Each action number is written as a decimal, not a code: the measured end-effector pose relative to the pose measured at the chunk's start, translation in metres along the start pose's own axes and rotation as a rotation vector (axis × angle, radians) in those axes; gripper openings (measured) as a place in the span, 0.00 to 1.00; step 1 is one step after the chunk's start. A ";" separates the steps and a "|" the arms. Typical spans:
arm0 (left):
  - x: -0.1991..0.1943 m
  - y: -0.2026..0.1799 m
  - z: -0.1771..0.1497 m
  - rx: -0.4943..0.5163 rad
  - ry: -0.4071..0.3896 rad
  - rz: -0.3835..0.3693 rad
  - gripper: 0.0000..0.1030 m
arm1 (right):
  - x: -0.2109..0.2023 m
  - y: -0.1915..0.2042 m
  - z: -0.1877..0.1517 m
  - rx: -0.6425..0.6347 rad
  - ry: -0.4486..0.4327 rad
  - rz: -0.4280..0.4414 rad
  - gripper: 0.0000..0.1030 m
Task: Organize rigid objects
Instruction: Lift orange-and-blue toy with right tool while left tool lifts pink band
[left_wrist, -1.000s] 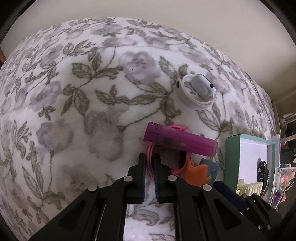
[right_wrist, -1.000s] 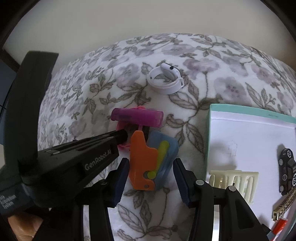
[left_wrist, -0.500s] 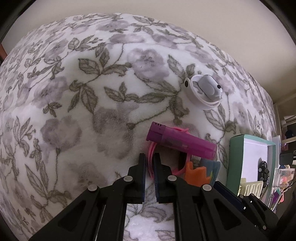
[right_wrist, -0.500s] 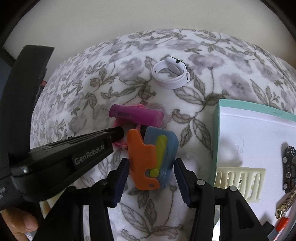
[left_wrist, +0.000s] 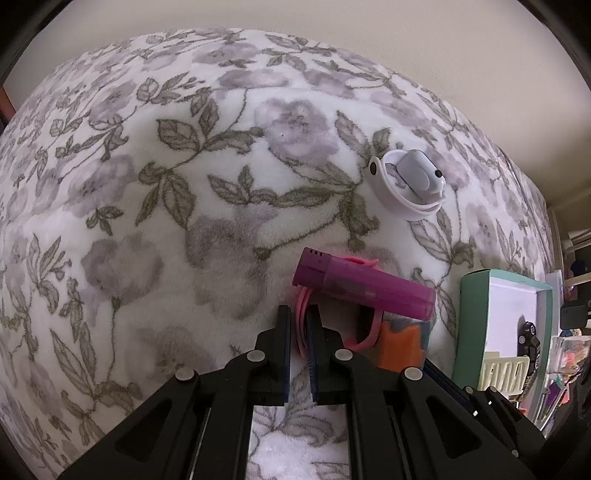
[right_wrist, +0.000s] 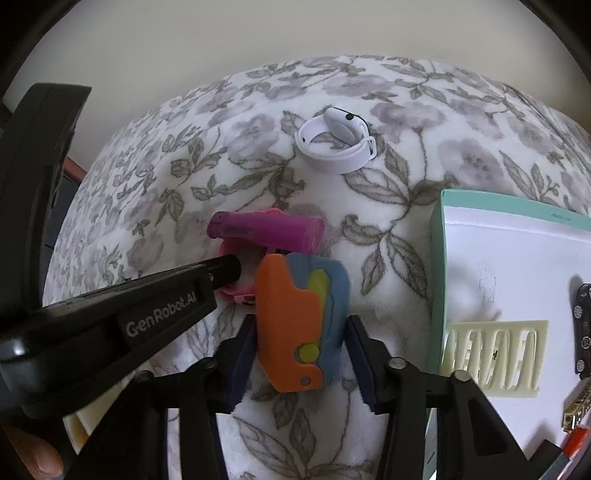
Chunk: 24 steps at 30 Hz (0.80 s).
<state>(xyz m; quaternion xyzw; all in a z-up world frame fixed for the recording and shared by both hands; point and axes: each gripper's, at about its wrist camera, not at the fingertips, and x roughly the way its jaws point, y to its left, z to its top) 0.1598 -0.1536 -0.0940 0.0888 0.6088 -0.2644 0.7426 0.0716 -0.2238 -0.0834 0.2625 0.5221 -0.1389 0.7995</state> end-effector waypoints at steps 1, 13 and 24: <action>0.000 -0.001 0.000 0.005 -0.006 0.006 0.08 | 0.000 -0.001 0.000 0.002 -0.002 -0.002 0.44; 0.003 -0.007 0.002 0.017 -0.045 0.037 0.08 | -0.009 -0.008 0.000 0.006 0.008 -0.029 0.43; -0.009 -0.010 0.008 0.021 -0.041 0.057 0.06 | -0.033 -0.021 0.008 0.047 -0.036 0.002 0.43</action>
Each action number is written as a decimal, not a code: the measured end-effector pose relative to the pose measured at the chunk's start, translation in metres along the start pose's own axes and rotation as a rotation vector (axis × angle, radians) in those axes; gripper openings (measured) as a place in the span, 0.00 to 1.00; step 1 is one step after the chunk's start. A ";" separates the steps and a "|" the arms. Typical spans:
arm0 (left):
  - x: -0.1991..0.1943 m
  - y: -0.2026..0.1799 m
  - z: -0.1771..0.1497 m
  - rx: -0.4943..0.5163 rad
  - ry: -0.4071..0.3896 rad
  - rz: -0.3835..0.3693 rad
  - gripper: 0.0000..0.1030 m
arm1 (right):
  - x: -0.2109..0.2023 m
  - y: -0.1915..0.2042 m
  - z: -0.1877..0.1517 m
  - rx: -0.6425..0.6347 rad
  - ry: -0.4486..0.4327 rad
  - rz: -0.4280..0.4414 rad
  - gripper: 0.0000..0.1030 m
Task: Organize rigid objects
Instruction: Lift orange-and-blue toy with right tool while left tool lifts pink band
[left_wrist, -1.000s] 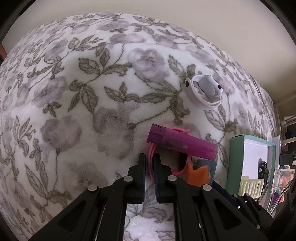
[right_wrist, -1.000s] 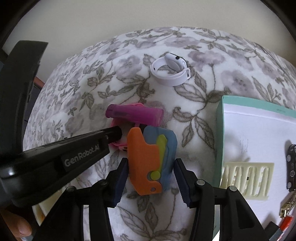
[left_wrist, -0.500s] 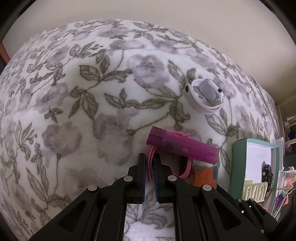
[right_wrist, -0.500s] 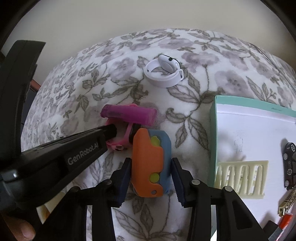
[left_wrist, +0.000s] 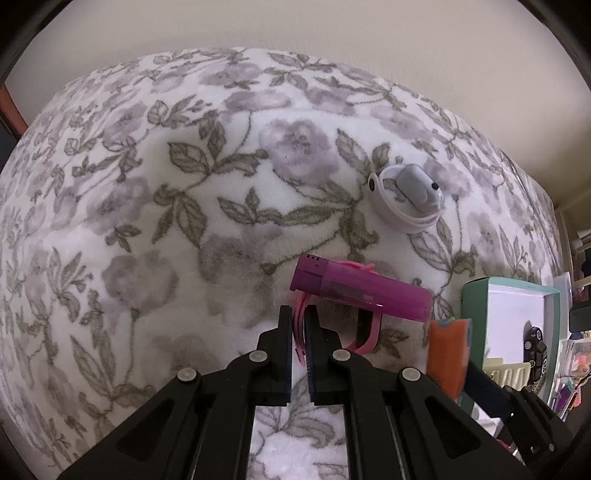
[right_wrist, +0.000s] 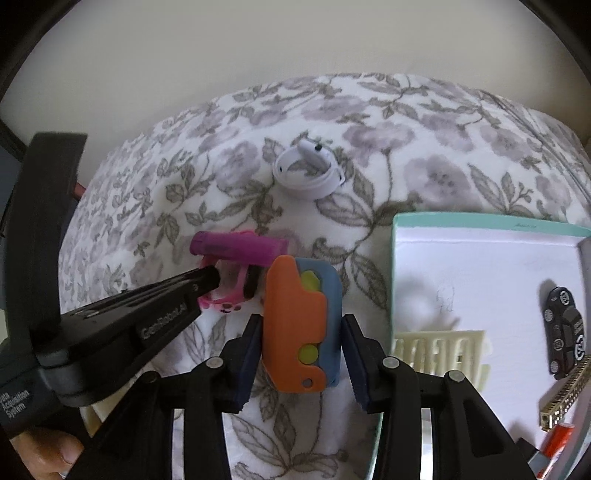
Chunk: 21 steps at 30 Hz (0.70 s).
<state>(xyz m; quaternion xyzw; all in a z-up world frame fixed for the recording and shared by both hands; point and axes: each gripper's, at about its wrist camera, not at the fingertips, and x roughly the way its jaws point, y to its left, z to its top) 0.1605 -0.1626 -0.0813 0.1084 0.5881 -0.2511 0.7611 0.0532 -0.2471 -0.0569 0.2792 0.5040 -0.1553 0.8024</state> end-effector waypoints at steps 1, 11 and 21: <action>-0.003 0.000 0.001 -0.002 -0.002 0.003 0.06 | -0.002 -0.001 0.001 0.003 -0.004 0.001 0.43; -0.034 0.002 0.011 -0.010 -0.043 0.034 0.06 | -0.034 -0.016 0.013 0.043 -0.068 0.012 0.43; -0.021 0.010 0.005 0.020 0.031 0.142 0.06 | -0.064 -0.031 0.019 0.078 -0.130 0.008 0.43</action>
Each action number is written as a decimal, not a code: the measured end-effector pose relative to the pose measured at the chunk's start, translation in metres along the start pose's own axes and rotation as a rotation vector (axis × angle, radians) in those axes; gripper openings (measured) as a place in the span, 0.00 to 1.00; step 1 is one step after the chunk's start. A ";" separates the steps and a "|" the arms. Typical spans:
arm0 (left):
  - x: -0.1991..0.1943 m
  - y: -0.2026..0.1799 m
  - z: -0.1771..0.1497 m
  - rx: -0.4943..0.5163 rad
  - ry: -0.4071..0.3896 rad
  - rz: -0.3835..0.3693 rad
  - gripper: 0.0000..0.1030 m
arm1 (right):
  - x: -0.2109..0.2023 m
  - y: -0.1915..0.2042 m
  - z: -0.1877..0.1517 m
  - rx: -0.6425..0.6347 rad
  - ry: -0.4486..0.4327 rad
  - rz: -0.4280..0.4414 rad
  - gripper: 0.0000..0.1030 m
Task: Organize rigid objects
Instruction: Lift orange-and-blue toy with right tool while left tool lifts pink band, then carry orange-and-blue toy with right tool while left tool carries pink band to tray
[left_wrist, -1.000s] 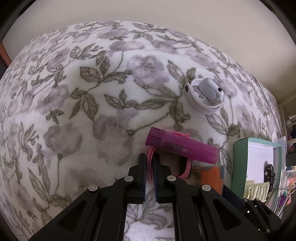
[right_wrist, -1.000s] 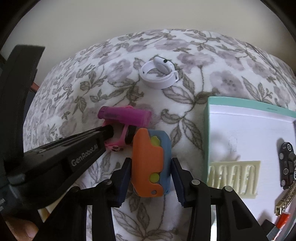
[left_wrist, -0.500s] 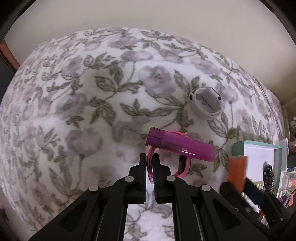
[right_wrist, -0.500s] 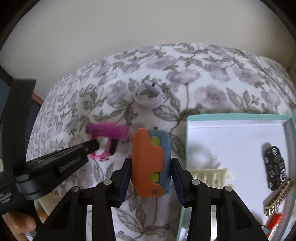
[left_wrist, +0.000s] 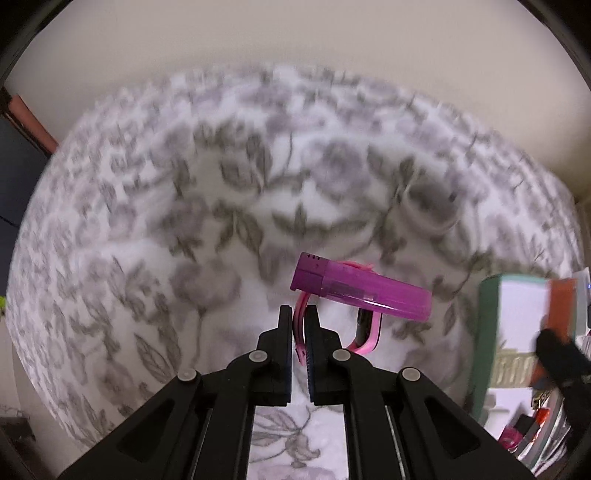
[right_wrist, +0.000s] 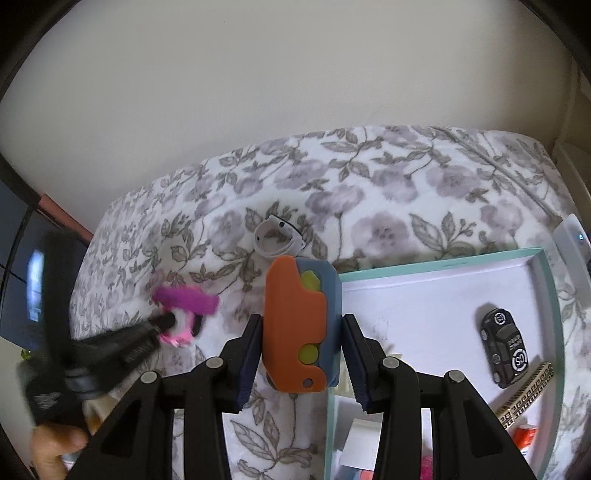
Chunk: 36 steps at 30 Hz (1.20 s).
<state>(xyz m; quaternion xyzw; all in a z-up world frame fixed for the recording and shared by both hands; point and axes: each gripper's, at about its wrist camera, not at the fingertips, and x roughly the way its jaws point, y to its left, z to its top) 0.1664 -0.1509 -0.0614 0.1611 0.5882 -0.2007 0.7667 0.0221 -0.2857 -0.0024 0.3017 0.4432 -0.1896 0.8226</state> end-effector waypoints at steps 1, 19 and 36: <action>0.009 0.002 -0.001 -0.008 0.032 -0.008 0.06 | 0.000 -0.001 0.000 0.002 0.001 0.001 0.43; 0.004 0.013 -0.016 0.079 0.000 0.229 0.06 | -0.005 -0.008 -0.001 0.004 0.014 -0.015 0.43; -0.012 -0.020 -0.028 0.305 -0.154 0.594 0.06 | -0.016 -0.023 0.002 0.036 0.001 0.008 0.43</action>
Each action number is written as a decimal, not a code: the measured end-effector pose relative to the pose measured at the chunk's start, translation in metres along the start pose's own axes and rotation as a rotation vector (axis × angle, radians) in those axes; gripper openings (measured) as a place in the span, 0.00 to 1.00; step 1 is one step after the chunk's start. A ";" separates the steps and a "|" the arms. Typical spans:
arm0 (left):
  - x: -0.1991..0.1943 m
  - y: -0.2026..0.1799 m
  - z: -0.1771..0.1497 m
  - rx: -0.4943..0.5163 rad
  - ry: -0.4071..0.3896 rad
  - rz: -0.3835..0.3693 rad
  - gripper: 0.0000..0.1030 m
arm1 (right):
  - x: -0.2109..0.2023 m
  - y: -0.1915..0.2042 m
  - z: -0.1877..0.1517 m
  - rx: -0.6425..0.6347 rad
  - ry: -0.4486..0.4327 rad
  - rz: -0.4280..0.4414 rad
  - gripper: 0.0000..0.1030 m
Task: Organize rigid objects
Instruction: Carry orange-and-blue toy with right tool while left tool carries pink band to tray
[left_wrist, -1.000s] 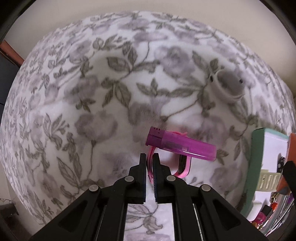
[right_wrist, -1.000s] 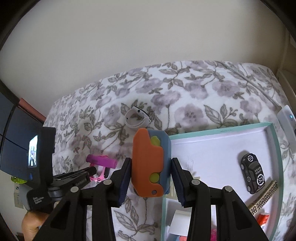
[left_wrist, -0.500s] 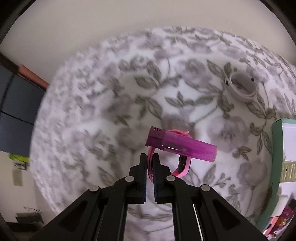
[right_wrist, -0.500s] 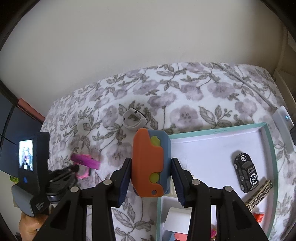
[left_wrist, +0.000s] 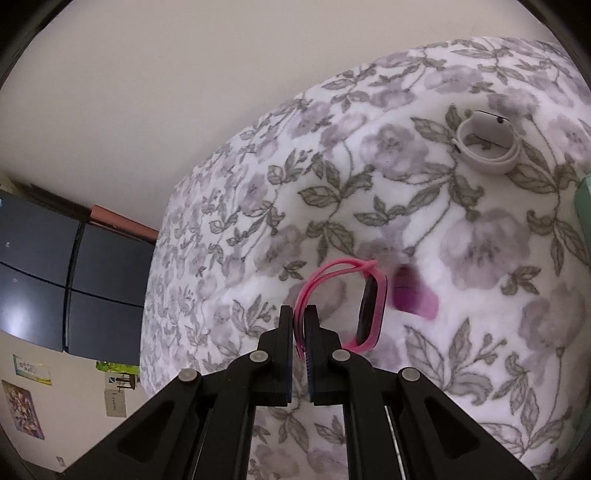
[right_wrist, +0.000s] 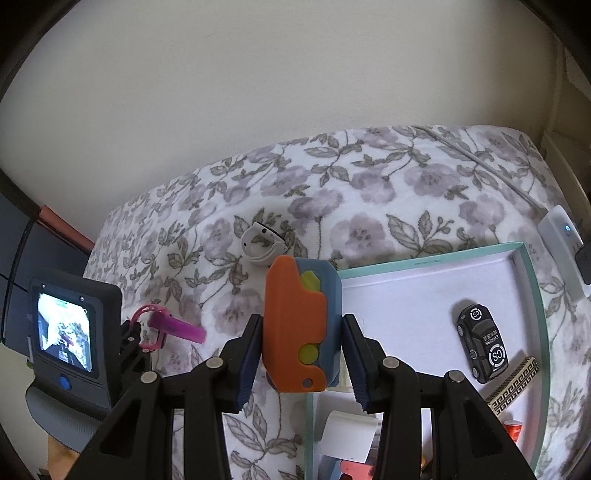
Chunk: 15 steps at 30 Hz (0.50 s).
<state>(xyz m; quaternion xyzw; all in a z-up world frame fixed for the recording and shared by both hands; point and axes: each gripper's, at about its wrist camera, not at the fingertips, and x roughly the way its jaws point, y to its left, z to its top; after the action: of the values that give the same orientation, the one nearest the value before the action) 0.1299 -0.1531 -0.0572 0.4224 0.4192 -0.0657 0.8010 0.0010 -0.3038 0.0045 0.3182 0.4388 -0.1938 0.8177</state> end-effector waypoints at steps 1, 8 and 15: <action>-0.002 0.000 0.000 -0.009 0.001 0.003 0.06 | 0.000 -0.001 0.000 0.002 0.001 0.000 0.43; -0.001 0.022 0.002 -0.115 0.009 0.000 0.06 | 0.000 -0.005 0.001 0.012 0.001 -0.014 0.43; -0.016 0.043 0.005 -0.223 -0.023 -0.100 0.06 | -0.004 -0.022 0.002 0.030 -0.001 -0.065 0.43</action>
<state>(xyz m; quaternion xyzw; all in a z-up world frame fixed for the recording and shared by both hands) 0.1429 -0.1340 -0.0178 0.3085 0.4351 -0.0635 0.8435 -0.0132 -0.3212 0.0004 0.3161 0.4457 -0.2270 0.8062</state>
